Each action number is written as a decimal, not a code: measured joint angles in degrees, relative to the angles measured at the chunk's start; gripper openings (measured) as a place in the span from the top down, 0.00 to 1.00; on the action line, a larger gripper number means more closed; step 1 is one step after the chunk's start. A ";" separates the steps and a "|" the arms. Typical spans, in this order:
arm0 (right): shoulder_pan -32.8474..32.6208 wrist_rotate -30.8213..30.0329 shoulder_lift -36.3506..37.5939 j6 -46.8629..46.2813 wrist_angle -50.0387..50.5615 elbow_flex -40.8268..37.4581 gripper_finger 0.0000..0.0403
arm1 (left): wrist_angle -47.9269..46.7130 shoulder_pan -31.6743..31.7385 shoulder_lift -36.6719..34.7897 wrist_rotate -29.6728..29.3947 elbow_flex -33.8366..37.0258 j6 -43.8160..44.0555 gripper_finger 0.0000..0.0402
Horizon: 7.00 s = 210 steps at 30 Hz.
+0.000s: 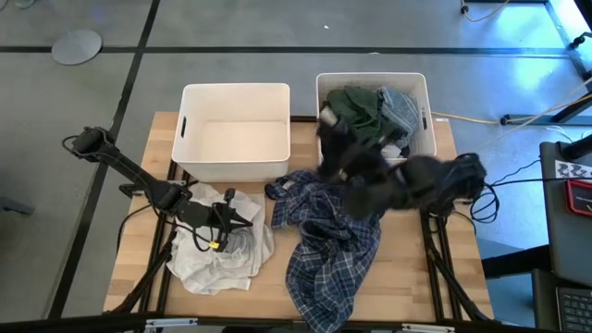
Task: Sort clothes
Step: Put the black boxer into the right white bin, then put the dark blue patterned shirt into the right white bin
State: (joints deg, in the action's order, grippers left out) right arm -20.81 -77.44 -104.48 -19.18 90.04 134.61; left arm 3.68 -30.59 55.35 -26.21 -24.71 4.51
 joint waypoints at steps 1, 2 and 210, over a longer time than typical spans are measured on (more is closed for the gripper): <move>1.26 -0.65 0.93 0.51 0.00 0.00 0.93 | -0.03 -0.02 0.00 0.01 0.00 0.00 1.00; 2.48 -1.39 1.83 1.35 0.00 0.00 0.93 | -0.04 0.00 0.00 0.02 0.00 0.00 1.00; 10.88 9.89 9.48 36.69 -30.72 -4.65 0.98 | 0.24 -0.01 -0.02 0.00 0.00 -0.20 1.00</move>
State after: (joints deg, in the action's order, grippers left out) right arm -9.93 -67.55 -95.00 17.51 59.32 129.96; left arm 3.92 -30.60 55.33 -26.22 -24.71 4.32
